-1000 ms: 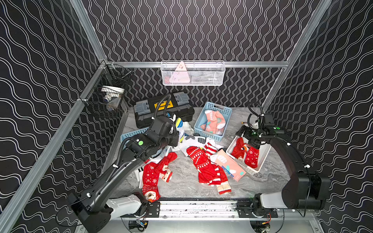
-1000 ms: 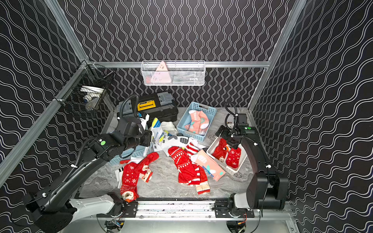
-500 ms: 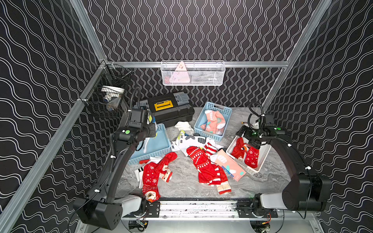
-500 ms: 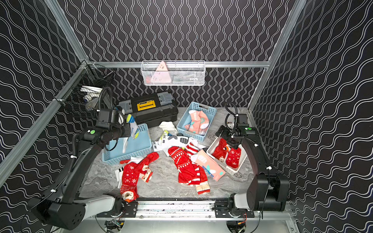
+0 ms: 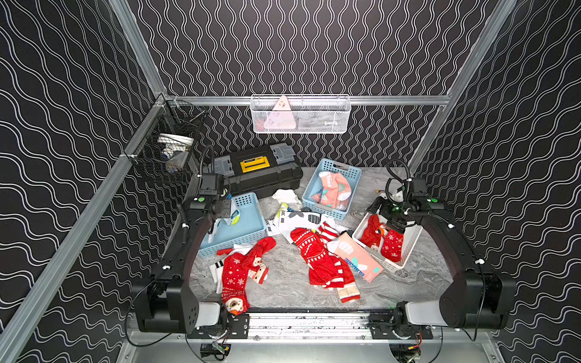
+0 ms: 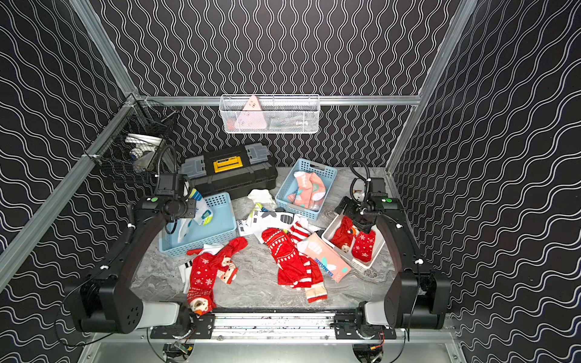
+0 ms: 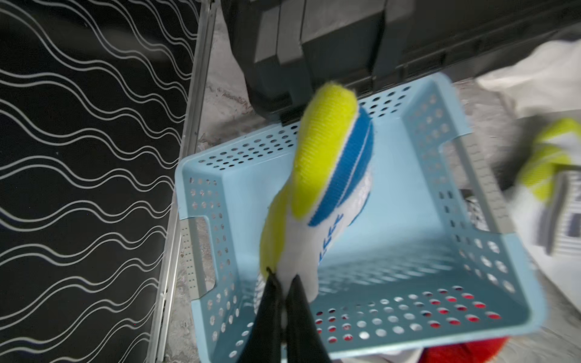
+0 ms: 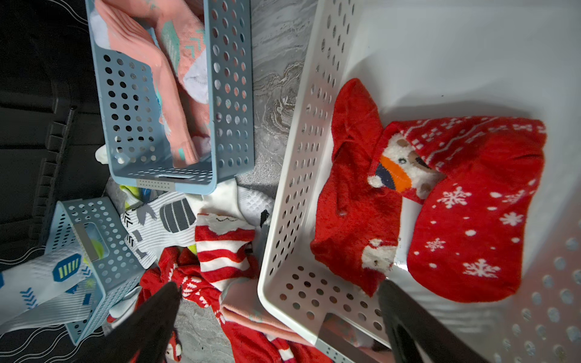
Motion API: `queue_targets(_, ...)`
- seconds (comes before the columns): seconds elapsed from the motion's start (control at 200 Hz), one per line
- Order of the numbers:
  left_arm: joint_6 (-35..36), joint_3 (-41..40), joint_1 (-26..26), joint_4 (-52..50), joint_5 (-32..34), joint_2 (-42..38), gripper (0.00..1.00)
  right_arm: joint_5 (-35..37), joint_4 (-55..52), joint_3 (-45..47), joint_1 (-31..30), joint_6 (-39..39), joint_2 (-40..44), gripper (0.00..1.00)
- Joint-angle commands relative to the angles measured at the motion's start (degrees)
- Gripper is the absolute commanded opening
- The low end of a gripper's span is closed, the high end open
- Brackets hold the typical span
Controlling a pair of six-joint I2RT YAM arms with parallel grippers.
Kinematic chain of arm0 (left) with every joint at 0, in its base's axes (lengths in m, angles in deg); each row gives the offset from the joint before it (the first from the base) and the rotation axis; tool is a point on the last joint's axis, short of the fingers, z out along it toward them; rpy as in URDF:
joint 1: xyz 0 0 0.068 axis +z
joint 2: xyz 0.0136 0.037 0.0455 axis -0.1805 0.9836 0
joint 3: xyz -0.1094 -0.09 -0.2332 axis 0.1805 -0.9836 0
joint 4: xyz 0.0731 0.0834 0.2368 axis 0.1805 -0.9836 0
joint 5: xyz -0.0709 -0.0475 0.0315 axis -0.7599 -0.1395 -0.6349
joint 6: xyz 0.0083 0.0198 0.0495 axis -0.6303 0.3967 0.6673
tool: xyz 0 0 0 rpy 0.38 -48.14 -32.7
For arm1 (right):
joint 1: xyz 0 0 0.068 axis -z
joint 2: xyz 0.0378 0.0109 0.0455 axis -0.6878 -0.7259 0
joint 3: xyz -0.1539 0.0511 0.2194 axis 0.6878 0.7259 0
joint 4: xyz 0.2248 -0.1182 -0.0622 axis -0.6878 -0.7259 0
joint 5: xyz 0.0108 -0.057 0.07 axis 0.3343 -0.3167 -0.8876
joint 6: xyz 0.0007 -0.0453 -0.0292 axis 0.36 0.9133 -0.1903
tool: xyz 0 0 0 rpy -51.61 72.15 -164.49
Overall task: Sort the socks into the basket by color
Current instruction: Place the sock in the bin.
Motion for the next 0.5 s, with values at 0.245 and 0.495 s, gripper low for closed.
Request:
queue_targets(0.245,-1.86,-5.34,-0.04,7.59,-5.29,6.33,0.0,-0.64,-0.01,0.17,-0.08,0.29,-0.33,1.0)
queue_targets(0.495,-6.94,-9.04,-0.21,9.56,-12.34,8.37,0.0,-0.69,0.12,0.31,-0.07,0.29,-0.21,1.0)
